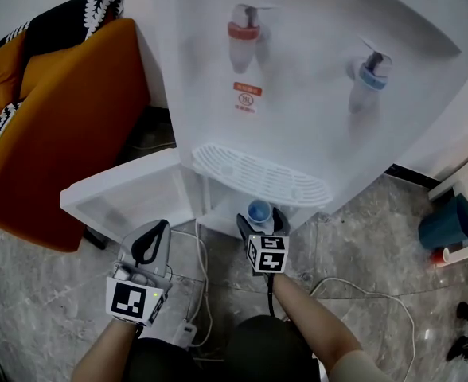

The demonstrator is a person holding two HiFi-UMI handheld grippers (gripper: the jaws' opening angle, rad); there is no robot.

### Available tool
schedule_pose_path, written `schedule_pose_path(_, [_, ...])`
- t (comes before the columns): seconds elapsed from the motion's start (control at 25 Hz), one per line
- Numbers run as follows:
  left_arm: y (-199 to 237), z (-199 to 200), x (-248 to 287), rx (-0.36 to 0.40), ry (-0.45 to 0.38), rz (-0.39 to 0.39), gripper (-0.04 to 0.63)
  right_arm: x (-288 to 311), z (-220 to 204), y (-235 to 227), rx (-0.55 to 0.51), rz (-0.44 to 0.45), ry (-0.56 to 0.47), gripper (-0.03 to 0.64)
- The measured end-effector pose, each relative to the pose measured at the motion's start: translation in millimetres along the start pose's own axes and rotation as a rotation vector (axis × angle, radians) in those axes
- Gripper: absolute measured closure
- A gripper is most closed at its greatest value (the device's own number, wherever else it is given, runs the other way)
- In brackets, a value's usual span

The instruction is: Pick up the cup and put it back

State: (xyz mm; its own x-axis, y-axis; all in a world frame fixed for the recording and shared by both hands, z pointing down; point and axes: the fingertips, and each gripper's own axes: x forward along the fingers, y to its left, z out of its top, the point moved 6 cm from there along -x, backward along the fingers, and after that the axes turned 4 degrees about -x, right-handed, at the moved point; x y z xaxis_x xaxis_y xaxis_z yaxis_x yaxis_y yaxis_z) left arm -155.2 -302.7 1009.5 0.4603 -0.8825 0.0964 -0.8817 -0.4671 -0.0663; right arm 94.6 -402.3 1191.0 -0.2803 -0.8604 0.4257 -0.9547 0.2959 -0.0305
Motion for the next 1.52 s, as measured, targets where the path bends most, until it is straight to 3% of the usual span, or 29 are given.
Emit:
schedule_pose_path(0.16, [-1.8,-6.8,-1.6,-0.011,0.039,-0.012,0.594,13.3,-3.5,-3.0,0.024,-0.055,0.015,0.178])
schedule_pose_path(0.36, [3.1,-6.8,-4.0,-0.031,0.007,-0.005,0.594,25.1,-10.6,-8.7,0.048,-0.079,0.051,0.227])
schedule_pose_path(0.64, [6.9,-8.2,-6.7,-0.036,0.005,-0.001,0.594,17.2,-12.8,-6.5,0.011,-0.04,0.058,0.249])
schedule_pose_path(0.92, [10.2,-1.6,-11.5,-0.052,-0.01,0.024,0.594,-5.8,3.3,8.7,-0.071,0.091,0.025,0.25])
schedule_pose_path(1.24, [-3.6,30.6,-28.5,0.057,-0.016,-0.002,0.594,-60.9,56.1,40.2,-0.198,0.238,-0.01,0.25])
schedule_pose_path(1.52, [-6.6,83.5,-52.8,-0.02,0.044,-0.016,0.594,-142.3,129.5,63.3,-0.245,0.307,-0.032,0.25])
